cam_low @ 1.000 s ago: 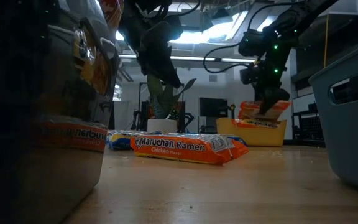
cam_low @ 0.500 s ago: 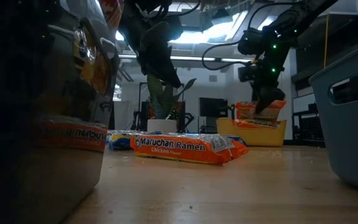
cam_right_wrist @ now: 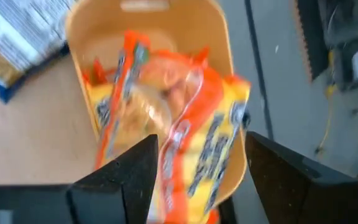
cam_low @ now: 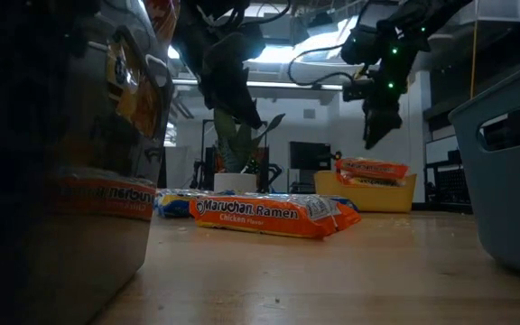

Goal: Sort Maruchan noodles
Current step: Put the orange noodle pack into the yellow bin

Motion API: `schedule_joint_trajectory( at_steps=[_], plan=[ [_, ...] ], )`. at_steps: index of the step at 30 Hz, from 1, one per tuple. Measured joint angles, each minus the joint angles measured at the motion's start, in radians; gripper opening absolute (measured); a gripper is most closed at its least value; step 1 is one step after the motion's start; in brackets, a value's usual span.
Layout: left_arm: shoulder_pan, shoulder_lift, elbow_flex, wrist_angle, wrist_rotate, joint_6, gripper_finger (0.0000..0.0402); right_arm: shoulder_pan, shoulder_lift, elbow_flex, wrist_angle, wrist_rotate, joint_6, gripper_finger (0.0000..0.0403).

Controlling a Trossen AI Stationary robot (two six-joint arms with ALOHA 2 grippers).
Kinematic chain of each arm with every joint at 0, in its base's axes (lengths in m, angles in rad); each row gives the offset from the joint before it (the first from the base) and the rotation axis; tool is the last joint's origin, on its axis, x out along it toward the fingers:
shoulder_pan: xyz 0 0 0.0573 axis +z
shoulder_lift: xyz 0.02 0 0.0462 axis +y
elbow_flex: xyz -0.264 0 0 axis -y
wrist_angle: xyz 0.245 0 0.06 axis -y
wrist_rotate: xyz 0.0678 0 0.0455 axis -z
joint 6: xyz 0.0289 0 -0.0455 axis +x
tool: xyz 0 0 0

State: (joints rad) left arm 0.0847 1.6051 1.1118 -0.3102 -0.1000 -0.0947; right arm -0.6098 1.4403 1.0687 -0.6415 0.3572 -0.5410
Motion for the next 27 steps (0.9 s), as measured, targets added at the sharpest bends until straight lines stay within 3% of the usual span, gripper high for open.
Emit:
schedule_joint_trajectory(
  at_steps=[2, 10, 13, 17, 22, 27],
  plan=[
    [0.0, 0.0, 0.0, -0.011, 0.0, 0.0, 0.0, 0.0, -0.001, 0.0, -0.046, -0.007, 0.044, 0.0225],
    [0.002, 0.0, 0.0, -0.039, 0.0, 0.001, 0.0, 0.01, -0.055, -0.001, -0.184, -0.351, 0.274, 0.0222],
    [0.002, 0.0, 0.0, -0.038, 0.0, 0.0, 0.0, 0.01, -0.056, -0.014, -0.249, -0.341, 0.298, 0.0197],
    [0.002, 0.0, 0.0, -0.038, 0.0, 0.0, 0.0, 0.007, -0.048, -0.066, -0.247, -0.312, 0.32, 0.0134],
    [0.002, 0.0, 0.0, -0.036, 0.0, 0.0, 0.0, 0.007, -0.025, -0.111, -0.203, -0.227, 0.327, 0.0055],
    [0.002, 0.0, 0.0, -0.033, 0.0, 0.0, 0.0, 0.007, 0.007, -0.114, -0.147, -0.134, 0.313, 0.0006]
  ],
)
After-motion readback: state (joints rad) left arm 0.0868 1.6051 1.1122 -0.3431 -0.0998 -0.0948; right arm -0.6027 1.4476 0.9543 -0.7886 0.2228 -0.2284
